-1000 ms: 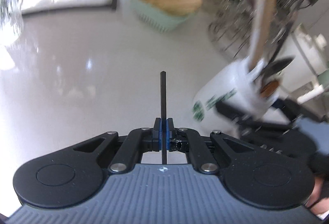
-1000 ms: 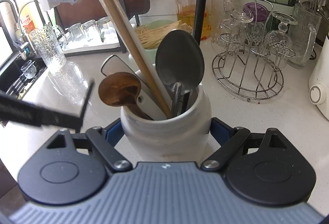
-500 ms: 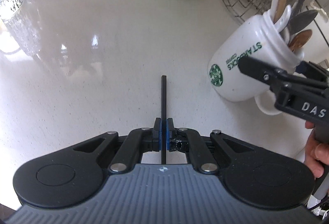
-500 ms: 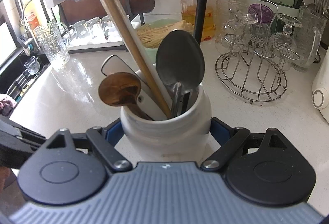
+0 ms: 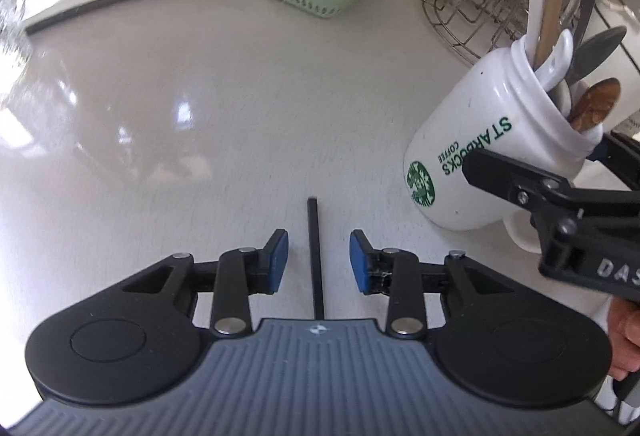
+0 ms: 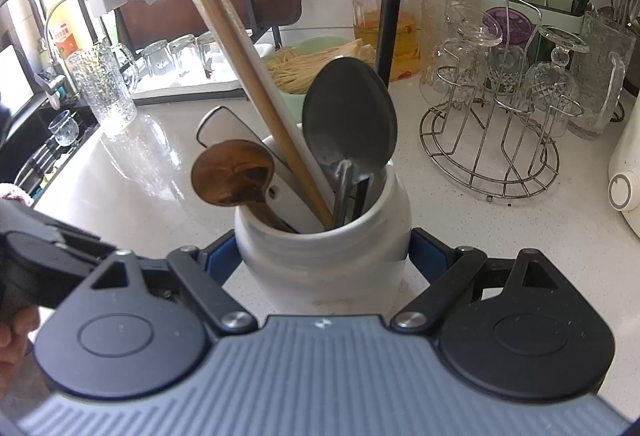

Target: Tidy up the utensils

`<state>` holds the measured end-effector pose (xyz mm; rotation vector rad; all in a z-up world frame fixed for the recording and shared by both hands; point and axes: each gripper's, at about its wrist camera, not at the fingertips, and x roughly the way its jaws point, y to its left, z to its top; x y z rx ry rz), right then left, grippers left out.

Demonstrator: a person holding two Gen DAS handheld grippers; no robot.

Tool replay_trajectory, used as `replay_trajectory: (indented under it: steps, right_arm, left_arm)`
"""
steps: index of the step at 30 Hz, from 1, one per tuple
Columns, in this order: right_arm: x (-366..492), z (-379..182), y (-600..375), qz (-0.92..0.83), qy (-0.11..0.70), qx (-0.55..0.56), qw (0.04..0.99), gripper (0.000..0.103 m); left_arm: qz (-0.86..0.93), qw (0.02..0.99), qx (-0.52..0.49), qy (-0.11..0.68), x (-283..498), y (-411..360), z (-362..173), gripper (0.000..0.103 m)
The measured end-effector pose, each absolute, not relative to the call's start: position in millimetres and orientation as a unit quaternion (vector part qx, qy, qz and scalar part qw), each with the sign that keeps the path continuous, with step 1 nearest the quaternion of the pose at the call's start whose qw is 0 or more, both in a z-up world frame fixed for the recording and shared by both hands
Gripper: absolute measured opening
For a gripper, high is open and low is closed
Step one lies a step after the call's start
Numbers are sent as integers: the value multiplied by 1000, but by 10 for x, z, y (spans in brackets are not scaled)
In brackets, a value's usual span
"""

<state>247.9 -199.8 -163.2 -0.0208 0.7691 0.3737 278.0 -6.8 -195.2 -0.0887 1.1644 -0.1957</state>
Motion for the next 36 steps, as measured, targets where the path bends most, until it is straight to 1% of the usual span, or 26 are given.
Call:
replay_trajectory:
  steps: [4, 7, 9, 10, 14, 19, 23, 31, 36]
  right_arm:
    - [2479, -1632, -1998, 181, 373, -10, 910, 91]
    - [2477, -1631, -1997, 181, 373, -10, 910, 91]
    - [2475, -1634, -1994, 180, 372, -10, 911, 91]
    - [2473, -1636, -1993, 180, 371, -10, 911, 91]
    - [2466, -1641, -1991, 180, 370, -10, 912, 91]
    - [2469, -1632, -1981, 179, 373, -13, 910, 91]
    - [2466, -1630, -1967, 178, 374, -18, 910, 91]
    - [2451, -1640, -1921, 179, 374, -29, 910, 91]
    - [2451, -1643, -1897, 182, 374, -35, 909, 91]
  left_arm:
    - [-96, 832, -23, 546, 2864, -114, -1966, 36]
    - [-95, 832, 12, 547, 2914, -196, -1979, 31]
    - [-93, 831, 30, 548, 2926, -232, -1982, 24]
    - [-92, 831, 38, 548, 2924, -239, -1986, 17]
    - [-92, 827, 43, 553, 2961, -261, -1984, 8]
    - [-96, 825, 44, 556, 2954, -291, -1979, 5]
    - [-95, 833, 20, 545, 2881, -191, -1857, 5]
    - [-93, 871, -43, 480, 2617, 59, -1150, 5]
    - [-102, 890, -61, 441, 2457, 119, -738, 5]
